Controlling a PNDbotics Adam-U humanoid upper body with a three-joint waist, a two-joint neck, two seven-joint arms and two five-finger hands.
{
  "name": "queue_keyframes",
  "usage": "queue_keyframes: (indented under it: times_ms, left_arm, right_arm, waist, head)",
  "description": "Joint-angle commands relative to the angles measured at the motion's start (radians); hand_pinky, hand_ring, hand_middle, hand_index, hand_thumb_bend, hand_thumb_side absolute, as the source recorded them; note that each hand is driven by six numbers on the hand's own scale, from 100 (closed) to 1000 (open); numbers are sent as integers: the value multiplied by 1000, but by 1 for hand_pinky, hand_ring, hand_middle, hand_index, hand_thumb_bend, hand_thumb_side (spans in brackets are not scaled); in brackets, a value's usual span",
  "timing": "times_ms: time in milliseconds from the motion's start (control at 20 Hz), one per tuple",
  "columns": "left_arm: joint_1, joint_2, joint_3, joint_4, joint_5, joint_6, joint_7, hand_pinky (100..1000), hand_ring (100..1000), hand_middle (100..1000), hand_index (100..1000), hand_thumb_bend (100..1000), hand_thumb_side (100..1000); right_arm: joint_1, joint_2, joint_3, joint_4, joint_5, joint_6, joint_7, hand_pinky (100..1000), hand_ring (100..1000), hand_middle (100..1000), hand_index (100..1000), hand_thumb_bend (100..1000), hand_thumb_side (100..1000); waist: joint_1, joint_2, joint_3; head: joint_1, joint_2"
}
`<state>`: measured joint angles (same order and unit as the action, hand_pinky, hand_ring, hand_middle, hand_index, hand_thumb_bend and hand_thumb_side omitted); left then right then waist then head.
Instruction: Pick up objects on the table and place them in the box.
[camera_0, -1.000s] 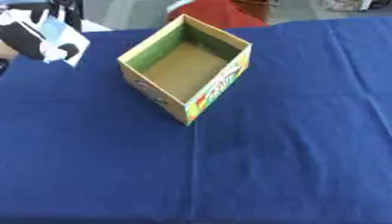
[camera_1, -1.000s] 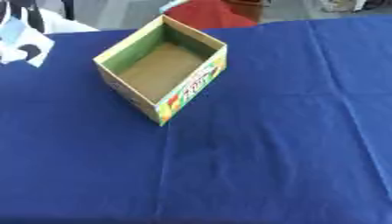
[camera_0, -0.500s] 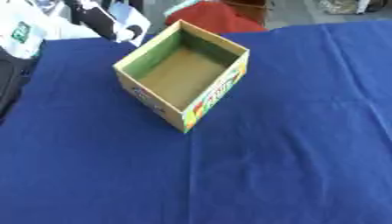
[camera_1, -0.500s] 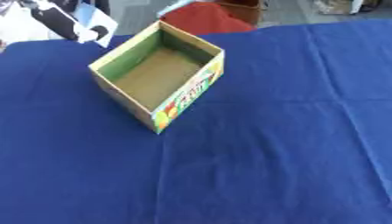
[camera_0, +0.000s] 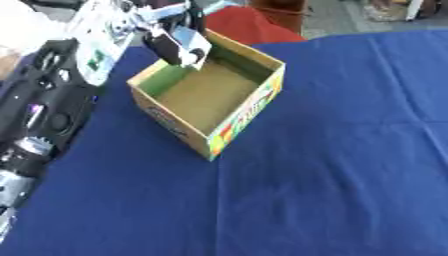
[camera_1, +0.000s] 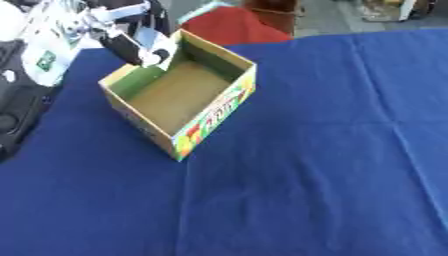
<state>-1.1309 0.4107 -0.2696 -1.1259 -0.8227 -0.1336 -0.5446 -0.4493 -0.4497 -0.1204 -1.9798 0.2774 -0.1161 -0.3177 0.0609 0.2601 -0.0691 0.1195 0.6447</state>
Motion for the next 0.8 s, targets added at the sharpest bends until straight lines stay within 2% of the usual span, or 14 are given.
queue_keyframes:
  times_ms: [50,600,700,800]
  left_arm:
    - [-29,-17,3,18,-22,-7,21,424,474,533,658,136,184]
    - [-3,-54,-11,91,-105,-35,43,471,519,574,670,165,189]
    - [1,-59,-11,100,-112,-37,46,488,542,600,689,191,205]
    - [4,-62,-13,104,-116,-40,49,521,586,662,757,235,226]
  right_arm:
    - [-17,-7,-1,-20,-10,-2,6,677,700,839,780,100,1000]
    - [-17,0,-3,-20,-15,-1,6,675,699,841,780,100,1000]
    - [-16,0,-3,-20,-15,0,6,675,698,841,780,100,1000]
    - [-14,0,-4,-20,-15,0,7,675,698,841,780,100,1000]
  waist:
    - [-5,-13,-5]
    - [-3,-3,-9]
    - [-3,-2,-9]
    - [-3,-2,-7]
  head:
    - [7,-20]
    - [3,-26]
    - [3,-26]
    - [2,-25]
